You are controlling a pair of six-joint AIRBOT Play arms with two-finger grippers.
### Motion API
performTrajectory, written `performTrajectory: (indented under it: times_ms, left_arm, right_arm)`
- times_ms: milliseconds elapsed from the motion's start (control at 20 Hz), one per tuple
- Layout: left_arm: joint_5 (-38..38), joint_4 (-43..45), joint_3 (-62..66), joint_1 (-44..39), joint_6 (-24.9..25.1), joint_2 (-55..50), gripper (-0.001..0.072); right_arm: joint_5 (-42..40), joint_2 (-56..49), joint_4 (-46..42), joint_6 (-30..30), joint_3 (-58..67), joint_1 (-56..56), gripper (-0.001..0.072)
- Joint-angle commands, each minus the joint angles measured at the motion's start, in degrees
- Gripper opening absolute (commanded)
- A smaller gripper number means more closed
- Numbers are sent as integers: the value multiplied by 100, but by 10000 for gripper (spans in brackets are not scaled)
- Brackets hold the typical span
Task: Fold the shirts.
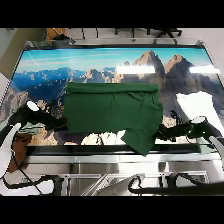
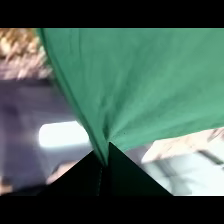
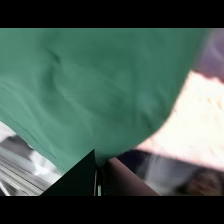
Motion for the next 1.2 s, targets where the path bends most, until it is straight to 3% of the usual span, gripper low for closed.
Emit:
performTrajectory:
  times_ms: [0,200,400,500,850,1000,1150]
  left_arm:
    - [-234,664,-339,4,-149,243,17]
    - [-267,726,-492,2,-280,728,17]
    - [-271,188,455,-4,-273,844,17]
    - [-216,-109,1237,-136,-278,514,17]
    - [13,-197,3663,-435,-619,-1593,16]
    - [146,-205,4347,-485,-616,-2435,17]
    - [42,-208,5003,-566,-621,-3093,18]
  right_arm:
    - [378,619,-1320,859,-2,-28,22]
    - [391,1228,-1307,833,197,-26,22]
    - [-409,1202,-518,-46,1283,39,22]
    - [-911,634,-306,-393,1899,184,22]
    - [-1808,-1862,-304,-728,3915,664,23]
    - [-1910,-2575,-304,-732,4374,660,23]
    - [-2105,-2992,-37,-1128,4444,662,24]
